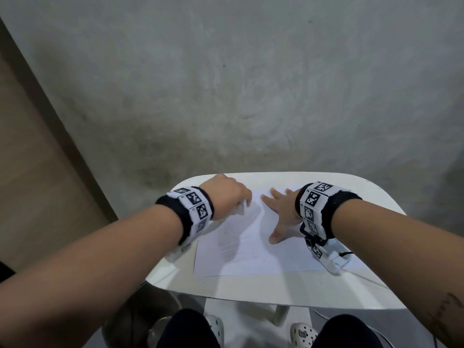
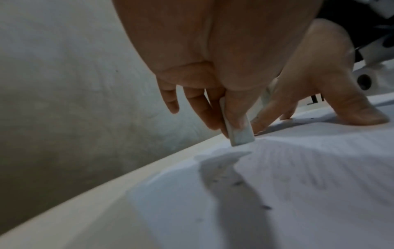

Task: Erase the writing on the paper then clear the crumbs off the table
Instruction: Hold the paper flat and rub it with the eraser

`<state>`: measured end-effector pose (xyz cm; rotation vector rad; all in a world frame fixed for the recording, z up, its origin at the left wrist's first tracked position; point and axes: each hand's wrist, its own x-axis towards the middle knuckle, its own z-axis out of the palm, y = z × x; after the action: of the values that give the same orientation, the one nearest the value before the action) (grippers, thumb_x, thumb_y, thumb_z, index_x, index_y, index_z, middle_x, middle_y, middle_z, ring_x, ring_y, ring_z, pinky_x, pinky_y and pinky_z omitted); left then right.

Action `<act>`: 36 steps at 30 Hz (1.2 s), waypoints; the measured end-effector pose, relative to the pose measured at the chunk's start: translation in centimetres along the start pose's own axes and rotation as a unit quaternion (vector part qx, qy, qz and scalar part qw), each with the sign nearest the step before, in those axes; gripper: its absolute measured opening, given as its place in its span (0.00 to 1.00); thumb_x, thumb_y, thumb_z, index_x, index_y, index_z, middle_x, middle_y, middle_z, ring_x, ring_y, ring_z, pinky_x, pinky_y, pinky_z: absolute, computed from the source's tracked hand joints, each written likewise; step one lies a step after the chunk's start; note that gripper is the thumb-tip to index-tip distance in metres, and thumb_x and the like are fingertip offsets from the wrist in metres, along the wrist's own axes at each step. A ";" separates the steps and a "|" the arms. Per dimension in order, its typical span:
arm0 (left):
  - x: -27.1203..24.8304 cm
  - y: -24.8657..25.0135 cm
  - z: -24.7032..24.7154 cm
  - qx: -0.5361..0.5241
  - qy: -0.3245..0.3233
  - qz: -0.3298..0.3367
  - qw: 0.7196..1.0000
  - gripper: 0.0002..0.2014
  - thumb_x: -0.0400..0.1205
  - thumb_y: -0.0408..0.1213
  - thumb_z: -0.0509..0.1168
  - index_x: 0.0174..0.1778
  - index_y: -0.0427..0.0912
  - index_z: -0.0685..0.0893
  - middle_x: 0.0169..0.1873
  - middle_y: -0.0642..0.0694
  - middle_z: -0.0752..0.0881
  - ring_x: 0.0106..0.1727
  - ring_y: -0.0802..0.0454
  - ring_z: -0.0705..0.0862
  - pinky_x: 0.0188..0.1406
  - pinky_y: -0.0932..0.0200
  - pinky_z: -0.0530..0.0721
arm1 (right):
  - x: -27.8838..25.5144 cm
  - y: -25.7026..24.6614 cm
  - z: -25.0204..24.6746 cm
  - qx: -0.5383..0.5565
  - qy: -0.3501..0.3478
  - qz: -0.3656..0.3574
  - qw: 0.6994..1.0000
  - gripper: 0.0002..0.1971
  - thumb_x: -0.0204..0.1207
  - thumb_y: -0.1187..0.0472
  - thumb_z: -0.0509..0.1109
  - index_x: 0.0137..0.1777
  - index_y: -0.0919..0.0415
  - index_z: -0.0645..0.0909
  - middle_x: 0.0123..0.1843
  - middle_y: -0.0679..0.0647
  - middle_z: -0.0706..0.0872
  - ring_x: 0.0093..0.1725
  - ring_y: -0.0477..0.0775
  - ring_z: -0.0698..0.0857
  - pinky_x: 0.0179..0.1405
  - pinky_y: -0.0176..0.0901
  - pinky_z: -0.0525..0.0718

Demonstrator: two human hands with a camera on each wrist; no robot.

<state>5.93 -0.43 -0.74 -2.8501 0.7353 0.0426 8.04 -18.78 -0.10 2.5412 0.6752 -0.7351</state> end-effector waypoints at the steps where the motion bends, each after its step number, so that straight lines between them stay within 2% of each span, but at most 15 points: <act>1: 0.2 0.3 0.6 -0.002 0.008 0.007 1.000 0.09 0.82 0.42 0.65 0.57 0.57 0.81 0.51 0.57 0.87 0.53 0.50 0.82 0.59 0.53 0.75 | 0.0 0.0 0.0 -0.001 -0.003 0.001 1.000 0.58 0.69 0.30 0.67 0.83 0.47 0.28 0.85 0.52 0.30 0.85 0.62 0.44 0.79 0.64 0.54; 4: -0.9 -0.6 1.4 -0.027 0.001 0.028 0.999 0.06 0.82 0.42 0.65 0.53 0.55 0.83 0.48 0.57 0.87 0.49 0.51 0.82 0.55 0.57 0.74 | 0.1 0.3 -0.1 0.005 -0.004 -0.004 1.000 0.59 0.68 0.29 0.68 0.83 0.47 0.28 0.85 0.51 0.30 0.85 0.62 0.44 0.79 0.65 0.54; 8: -2.5 -2.4 0.4 -0.005 -0.123 0.022 0.992 0.07 0.77 0.43 0.64 0.47 0.58 0.84 0.39 0.61 0.87 0.47 0.51 0.83 0.54 0.53 0.80 | 0.5 0.2 0.2 0.005 0.004 -0.003 1.000 0.59 0.67 0.29 0.68 0.83 0.46 0.28 0.85 0.52 0.30 0.85 0.63 0.44 0.79 0.65 0.54; 9: -2.3 -2.3 -0.1 0.005 -0.132 0.019 0.991 0.07 0.76 0.43 0.64 0.47 0.60 0.83 0.38 0.61 0.86 0.47 0.50 0.83 0.54 0.53 0.81 | 0.5 0.1 0.2 0.004 0.004 -0.002 1.000 0.59 0.68 0.29 0.68 0.83 0.47 0.28 0.85 0.52 0.30 0.85 0.63 0.44 0.79 0.65 0.54; 12: -0.1 -0.5 -1.2 0.027 -0.059 0.034 0.997 0.11 0.79 0.42 0.64 0.55 0.58 0.84 0.48 0.57 0.88 0.54 0.48 0.83 0.56 0.57 0.76 | 0.4 0.1 0.1 0.001 0.001 0.000 1.000 0.59 0.68 0.29 0.68 0.83 0.47 0.28 0.85 0.52 0.31 0.85 0.63 0.45 0.78 0.65 0.55; 14: 1.3 0.7 -1.1 0.033 -0.018 0.033 0.999 0.12 0.82 0.42 0.62 0.59 0.57 0.83 0.54 0.57 0.87 0.56 0.49 0.80 0.57 0.56 0.72 | 0.3 0.1 0.0 0.002 -0.001 0.000 1.000 0.59 0.68 0.29 0.68 0.83 0.47 0.28 0.85 0.52 0.31 0.85 0.64 0.46 0.78 0.66 0.56; 18: 0.9 0.6 1.0 0.023 0.029 0.039 0.999 0.08 0.81 0.43 0.67 0.54 0.57 0.82 0.49 0.59 0.86 0.50 0.53 0.81 0.55 0.56 0.74 | 0.2 0.2 0.0 0.000 0.002 -0.006 1.000 0.58 0.68 0.29 0.68 0.83 0.47 0.29 0.85 0.52 0.32 0.85 0.64 0.44 0.78 0.67 0.55; 21: -0.9 -0.8 0.9 -0.013 -0.016 0.051 0.998 0.06 0.81 0.43 0.64 0.51 0.55 0.85 0.45 0.58 0.87 0.47 0.52 0.82 0.50 0.60 0.68 | 0.4 0.2 0.2 0.006 0.009 -0.005 1.000 0.59 0.67 0.29 0.68 0.83 0.47 0.29 0.85 0.51 0.31 0.85 0.63 0.44 0.79 0.66 0.54; 24: -0.9 -1.3 -0.5 0.027 -0.066 0.043 0.997 0.08 0.78 0.44 0.64 0.50 0.58 0.85 0.43 0.57 0.89 0.47 0.49 0.84 0.54 0.59 0.75 | 0.6 0.3 0.2 0.009 0.004 -0.007 1.000 0.59 0.67 0.29 0.68 0.83 0.46 0.28 0.85 0.51 0.30 0.85 0.63 0.44 0.79 0.65 0.53; 28: 1.8 1.2 -1.4 0.031 -0.012 0.027 0.999 0.11 0.82 0.43 0.62 0.58 0.57 0.84 0.54 0.57 0.87 0.56 0.49 0.81 0.62 0.53 0.71 | 0.5 0.3 0.3 0.015 0.022 -0.015 1.000 0.58 0.67 0.30 0.70 0.83 0.45 0.31 0.86 0.53 0.36 0.84 0.66 0.51 0.77 0.66 0.59; 31: 2.2 1.8 -0.5 0.023 -0.006 0.028 0.999 0.09 0.83 0.43 0.62 0.58 0.57 0.82 0.53 0.58 0.86 0.55 0.50 0.80 0.60 0.51 0.72 | 0.3 0.3 0.5 0.023 0.036 -0.022 0.999 0.56 0.67 0.33 0.71 0.84 0.44 0.35 0.86 0.55 0.41 0.83 0.67 0.54 0.75 0.66 0.61; 33: 1.2 1.1 -0.1 0.013 -0.001 0.039 0.999 0.08 0.82 0.42 0.64 0.55 0.57 0.82 0.50 0.59 0.87 0.52 0.51 0.82 0.58 0.54 0.73 | 0.3 0.4 0.6 0.007 0.039 -0.019 0.999 0.57 0.67 0.31 0.69 0.84 0.47 0.34 0.86 0.55 0.39 0.84 0.68 0.52 0.76 0.67 0.60; 34: 0.5 0.7 -0.2 0.002 -0.017 0.042 0.999 0.08 0.81 0.42 0.64 0.53 0.57 0.83 0.49 0.58 0.87 0.51 0.51 0.83 0.57 0.55 0.74 | 0.4 0.4 0.6 0.004 0.035 -0.017 0.999 0.58 0.67 0.30 0.68 0.84 0.48 0.32 0.86 0.55 0.36 0.84 0.67 0.49 0.77 0.67 0.58; 36: -0.8 0.0 -0.9 -0.011 -0.094 0.029 0.995 0.09 0.79 0.41 0.63 0.52 0.57 0.84 0.47 0.57 0.88 0.48 0.50 0.83 0.54 0.58 0.76 | 0.7 0.4 0.8 0.005 0.028 -0.015 0.999 0.59 0.66 0.29 0.68 0.83 0.48 0.30 0.85 0.53 0.33 0.85 0.65 0.46 0.78 0.67 0.56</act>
<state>5.15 -0.24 0.19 -2.7951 0.7818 0.3258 8.50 -19.27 -0.98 2.5747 0.7314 -0.6801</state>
